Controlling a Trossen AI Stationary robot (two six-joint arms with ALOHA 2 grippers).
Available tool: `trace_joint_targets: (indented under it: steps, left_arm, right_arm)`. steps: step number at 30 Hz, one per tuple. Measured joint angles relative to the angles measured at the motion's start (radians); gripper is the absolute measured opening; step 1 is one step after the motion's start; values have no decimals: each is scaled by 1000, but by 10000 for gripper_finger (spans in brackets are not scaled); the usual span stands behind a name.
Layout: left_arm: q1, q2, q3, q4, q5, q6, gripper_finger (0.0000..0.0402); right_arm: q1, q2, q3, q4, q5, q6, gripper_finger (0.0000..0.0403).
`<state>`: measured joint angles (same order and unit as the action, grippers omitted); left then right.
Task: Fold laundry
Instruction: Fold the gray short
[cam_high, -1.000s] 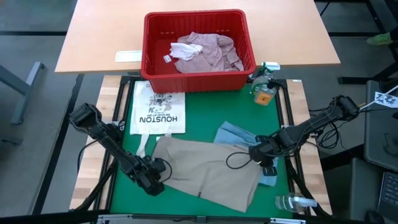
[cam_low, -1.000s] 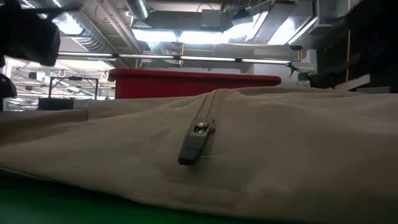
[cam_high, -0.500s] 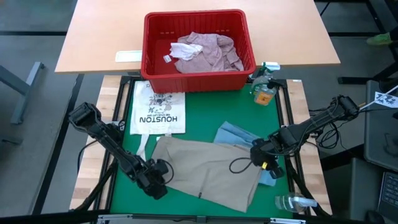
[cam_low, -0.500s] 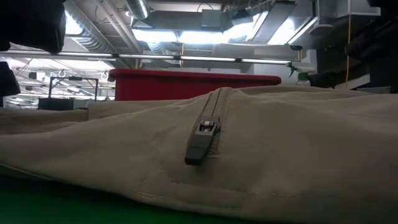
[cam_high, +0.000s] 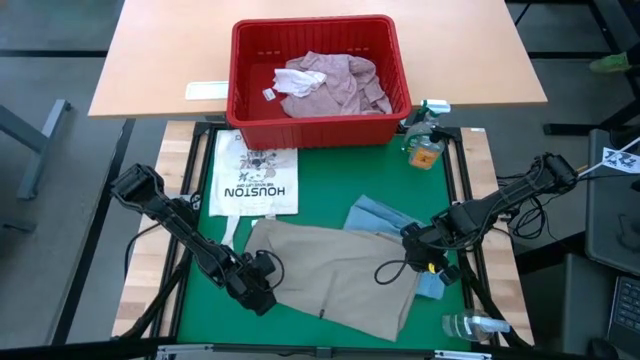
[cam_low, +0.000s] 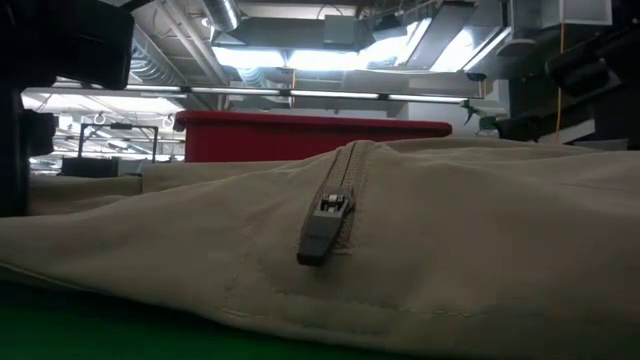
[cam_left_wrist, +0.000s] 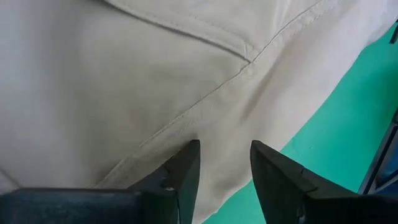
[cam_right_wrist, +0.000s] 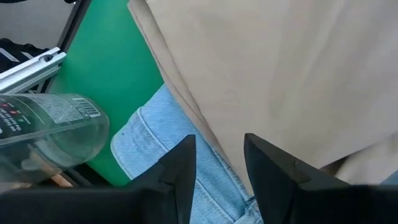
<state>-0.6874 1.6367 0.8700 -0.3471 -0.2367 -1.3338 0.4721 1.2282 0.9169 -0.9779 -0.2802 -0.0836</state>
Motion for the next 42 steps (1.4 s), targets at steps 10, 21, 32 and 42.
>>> trace_joint_targets:
  steps: [10, 21, 32, 42]
  left_arm:
    - [0, -1, 1, 1, -1, 0, 134]
    - [0, -1, 1, 1, -1, 0, 133]
    - [0, -1, 1, 1, -1, 1, 133]
    - [0, -2, 1, 1, -1, 1, 133]
  right_arm:
    - [0, 47, 0, -1, 7, 0, 221]
    - [0, 180, 0, -23, 47, -116, 246]
    - [-2, 198, 0, -36, 111, -118, 188]
    - [-2, 198, 0, -32, 112, -116, 102]
